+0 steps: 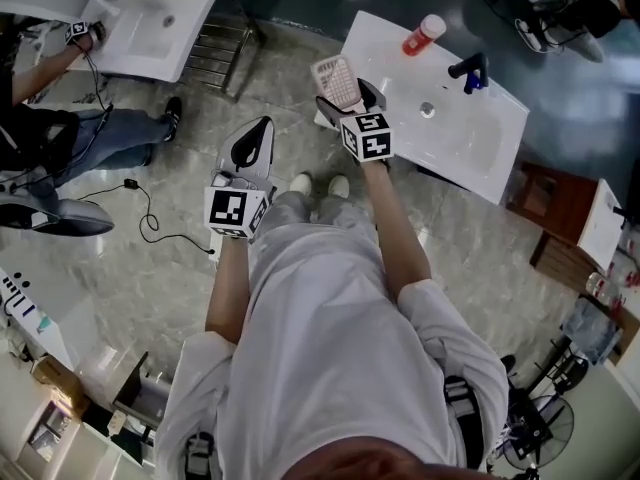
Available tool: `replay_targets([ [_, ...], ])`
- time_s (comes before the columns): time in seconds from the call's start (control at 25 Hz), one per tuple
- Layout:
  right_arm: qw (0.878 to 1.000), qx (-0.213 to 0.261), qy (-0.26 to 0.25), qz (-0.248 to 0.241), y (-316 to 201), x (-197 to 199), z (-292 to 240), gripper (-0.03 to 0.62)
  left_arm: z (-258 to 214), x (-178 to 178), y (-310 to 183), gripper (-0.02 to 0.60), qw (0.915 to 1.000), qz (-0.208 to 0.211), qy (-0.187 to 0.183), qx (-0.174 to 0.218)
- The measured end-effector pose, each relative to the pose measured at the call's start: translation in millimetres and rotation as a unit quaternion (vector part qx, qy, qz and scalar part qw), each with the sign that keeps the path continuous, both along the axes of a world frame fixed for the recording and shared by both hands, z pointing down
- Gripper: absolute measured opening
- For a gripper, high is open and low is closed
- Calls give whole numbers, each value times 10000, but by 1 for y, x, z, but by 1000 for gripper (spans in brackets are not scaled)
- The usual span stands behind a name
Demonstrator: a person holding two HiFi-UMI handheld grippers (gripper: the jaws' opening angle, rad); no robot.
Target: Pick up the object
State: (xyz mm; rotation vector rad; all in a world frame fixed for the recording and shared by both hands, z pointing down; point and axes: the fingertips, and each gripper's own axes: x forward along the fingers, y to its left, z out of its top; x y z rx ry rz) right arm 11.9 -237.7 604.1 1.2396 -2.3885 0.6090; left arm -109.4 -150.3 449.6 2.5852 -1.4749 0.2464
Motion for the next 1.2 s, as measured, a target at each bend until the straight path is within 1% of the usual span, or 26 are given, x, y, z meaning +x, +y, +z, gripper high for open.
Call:
replay_targets([
  [0.12, 9982, 564, -206, 14, 5, -2, -55, 431, -10, 5, -7, -2, 9998, 100, 29, 139],
  [0.28, 9913, 1274, -311, 63, 18, 0, -123, 431, -28, 10, -16, -2, 9990, 233, 122, 350],
  [0.44, 9817, 1860, -372, 168, 35, 13, -181, 431, -51, 16, -25, -2, 9975, 333, 207, 595],
  [0.68, 9636, 2634, -338, 320, 62, 37, -250, 431, -81, 33, -31, -2, 9934, 575, 275, 959],
  [0.84, 9485, 3119, -296, 470, 78, 55, -288, 431, -100, 49, -31, -2, 9898, 765, 298, 1166],
  [1.0, 9328, 3550, 58, 624, 89, 75, -312, 431, -117, 65, -28, -2, 9864, 983, 337, 1273],
  [1.08, 9298, 3608, 134, 710, 92, 86, -314, 431, -122, 73, -25, -2, 9849, 1089, 350, 1303],
  [1.2, 9309, 3552, 68, 849, 94, 99, -309, 431, -125, 84, -22, -2, 9834, 1208, 375, 1304],
])
